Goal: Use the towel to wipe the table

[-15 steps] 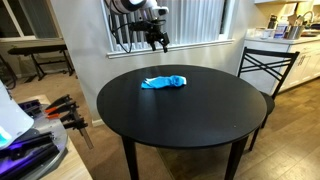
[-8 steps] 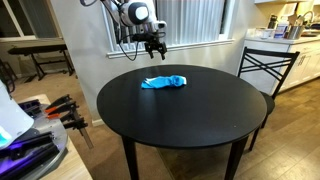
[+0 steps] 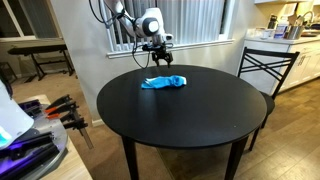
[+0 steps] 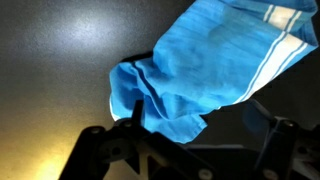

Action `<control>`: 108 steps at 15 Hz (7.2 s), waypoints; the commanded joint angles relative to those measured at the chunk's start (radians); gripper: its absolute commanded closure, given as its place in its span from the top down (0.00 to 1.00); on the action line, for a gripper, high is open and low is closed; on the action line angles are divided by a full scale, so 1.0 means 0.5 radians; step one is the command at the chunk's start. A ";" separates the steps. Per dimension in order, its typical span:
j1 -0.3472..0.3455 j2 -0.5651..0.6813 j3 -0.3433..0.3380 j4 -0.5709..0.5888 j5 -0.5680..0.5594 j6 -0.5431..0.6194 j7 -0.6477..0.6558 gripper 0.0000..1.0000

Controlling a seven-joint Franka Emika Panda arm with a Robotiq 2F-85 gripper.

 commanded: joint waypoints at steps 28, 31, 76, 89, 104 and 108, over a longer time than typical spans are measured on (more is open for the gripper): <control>-0.064 1.186 0.171 1.713 0.017 -0.892 -0.284 0.15; -0.062 1.186 0.170 1.739 0.014 -0.889 -0.290 0.05; 0.266 1.237 0.170 1.654 0.029 -0.965 -0.354 0.06; -0.161 1.007 0.048 1.380 0.145 -1.202 0.033 0.06; -0.580 0.683 0.012 0.767 0.271 -0.708 0.283 0.06; -0.401 0.877 -0.011 1.125 0.263 -0.686 0.358 0.06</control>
